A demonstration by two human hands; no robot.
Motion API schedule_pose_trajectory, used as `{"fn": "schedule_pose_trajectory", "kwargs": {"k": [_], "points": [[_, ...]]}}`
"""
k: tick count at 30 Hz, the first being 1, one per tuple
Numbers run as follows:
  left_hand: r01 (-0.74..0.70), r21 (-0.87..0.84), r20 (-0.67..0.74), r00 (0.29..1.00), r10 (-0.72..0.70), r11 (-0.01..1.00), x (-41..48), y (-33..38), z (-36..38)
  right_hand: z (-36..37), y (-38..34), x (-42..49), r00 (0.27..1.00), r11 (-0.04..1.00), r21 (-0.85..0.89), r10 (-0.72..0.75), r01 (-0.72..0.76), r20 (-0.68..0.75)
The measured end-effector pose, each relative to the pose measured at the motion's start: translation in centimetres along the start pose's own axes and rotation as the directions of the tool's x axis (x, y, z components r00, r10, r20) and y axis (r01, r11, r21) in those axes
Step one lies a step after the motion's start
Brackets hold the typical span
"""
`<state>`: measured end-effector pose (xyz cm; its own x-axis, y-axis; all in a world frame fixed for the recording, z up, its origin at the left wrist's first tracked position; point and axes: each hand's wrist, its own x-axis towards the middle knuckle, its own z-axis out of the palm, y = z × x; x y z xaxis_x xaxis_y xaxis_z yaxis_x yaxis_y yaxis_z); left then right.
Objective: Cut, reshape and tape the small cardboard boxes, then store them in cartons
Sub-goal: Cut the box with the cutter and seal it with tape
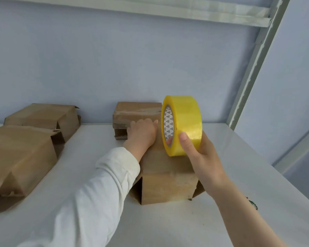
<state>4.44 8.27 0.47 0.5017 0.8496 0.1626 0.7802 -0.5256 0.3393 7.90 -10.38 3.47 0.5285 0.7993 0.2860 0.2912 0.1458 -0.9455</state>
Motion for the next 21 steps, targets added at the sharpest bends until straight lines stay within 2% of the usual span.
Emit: {"fn": "schedule_pose_trajectory", "kwargs": {"k": [3,5,8,10,17,21], "points": [[0.039,-0.061,0.040,0.999,-0.036,0.997,1.2,-0.3,0.5,0.2,0.7,0.7,1.000,1.000,-0.013,-0.025,0.025,-0.007],[0.082,-0.088,0.072,0.994,-0.076,0.993,1.5,-0.1,0.4,0.7,0.5,0.8,0.998,0.999,0.046,-0.020,0.023,-0.063],[0.150,-0.088,0.114,0.984,-0.140,0.985,1.4,0.2,0.4,1.0,-1.0,-0.1,0.987,0.982,0.186,0.057,-0.029,-0.148],[0.171,-0.092,0.108,0.981,-0.161,0.981,1.2,0.2,0.4,0.5,-2.3,-1.4,0.980,0.976,0.207,0.104,-0.068,-0.168],[0.194,-0.046,0.113,0.976,-0.188,0.980,0.5,0.6,0.0,-1.4,-4.8,-6.0,0.970,0.986,-0.018,0.158,-0.164,-0.186],[0.164,0.012,0.099,0.981,-0.165,0.986,0.8,0.6,0.1,-1.5,-4.0,-8.4,0.945,0.933,-0.165,0.305,-0.321,-0.116]]}}
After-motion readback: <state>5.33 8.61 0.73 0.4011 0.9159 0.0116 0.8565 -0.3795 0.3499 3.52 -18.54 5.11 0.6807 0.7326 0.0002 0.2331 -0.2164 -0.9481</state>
